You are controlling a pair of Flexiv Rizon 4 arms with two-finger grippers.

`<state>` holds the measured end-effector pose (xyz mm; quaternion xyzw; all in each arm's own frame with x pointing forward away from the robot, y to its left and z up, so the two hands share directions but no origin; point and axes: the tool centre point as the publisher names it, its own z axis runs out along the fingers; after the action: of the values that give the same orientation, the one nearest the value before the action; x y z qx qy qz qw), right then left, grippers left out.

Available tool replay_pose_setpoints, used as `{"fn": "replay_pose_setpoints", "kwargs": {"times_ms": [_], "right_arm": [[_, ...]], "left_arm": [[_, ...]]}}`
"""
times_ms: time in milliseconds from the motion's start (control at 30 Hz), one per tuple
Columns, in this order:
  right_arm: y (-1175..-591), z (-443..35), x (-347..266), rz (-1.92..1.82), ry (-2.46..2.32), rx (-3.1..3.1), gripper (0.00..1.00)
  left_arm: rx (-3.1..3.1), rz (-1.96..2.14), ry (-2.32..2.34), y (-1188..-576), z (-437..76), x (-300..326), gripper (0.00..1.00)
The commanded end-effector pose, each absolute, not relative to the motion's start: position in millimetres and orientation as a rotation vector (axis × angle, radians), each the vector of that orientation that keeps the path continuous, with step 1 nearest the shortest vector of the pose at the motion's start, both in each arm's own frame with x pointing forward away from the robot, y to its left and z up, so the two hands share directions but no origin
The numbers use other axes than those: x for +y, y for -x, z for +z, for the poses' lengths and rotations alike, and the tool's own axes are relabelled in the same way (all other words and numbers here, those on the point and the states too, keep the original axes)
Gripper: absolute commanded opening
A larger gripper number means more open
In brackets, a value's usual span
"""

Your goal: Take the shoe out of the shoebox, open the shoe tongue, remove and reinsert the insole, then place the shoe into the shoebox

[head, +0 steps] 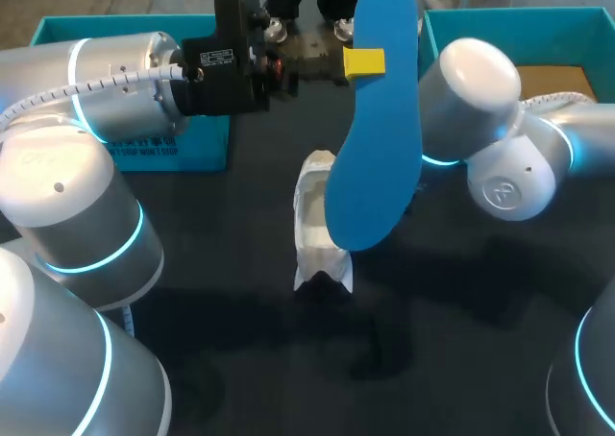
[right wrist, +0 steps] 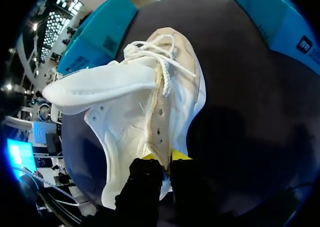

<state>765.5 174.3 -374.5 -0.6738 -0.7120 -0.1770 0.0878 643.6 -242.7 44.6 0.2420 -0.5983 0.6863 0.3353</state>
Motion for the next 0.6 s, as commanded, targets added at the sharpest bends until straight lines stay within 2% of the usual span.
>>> {"fn": "replay_pose_setpoints", "kwargs": {"times_ms": [33,400,600], "right_arm": [[-767.5,-375.5,174.7,-0.526,1.997,-2.104,1.0],[-771.7,-333.4,173.0,-0.637,1.913,-2.069,1.0],[-771.7,-333.4,173.0,-0.637,1.913,-2.069,1.0]], "left_arm": [[-1.559,1.794,-0.634,-641.8,43.4,-243.2,0.0],[-1.559,1.794,-0.634,-641.8,43.4,-243.2,0.0],[-1.559,1.794,-0.634,-641.8,43.4,-243.2,0.0]]}}
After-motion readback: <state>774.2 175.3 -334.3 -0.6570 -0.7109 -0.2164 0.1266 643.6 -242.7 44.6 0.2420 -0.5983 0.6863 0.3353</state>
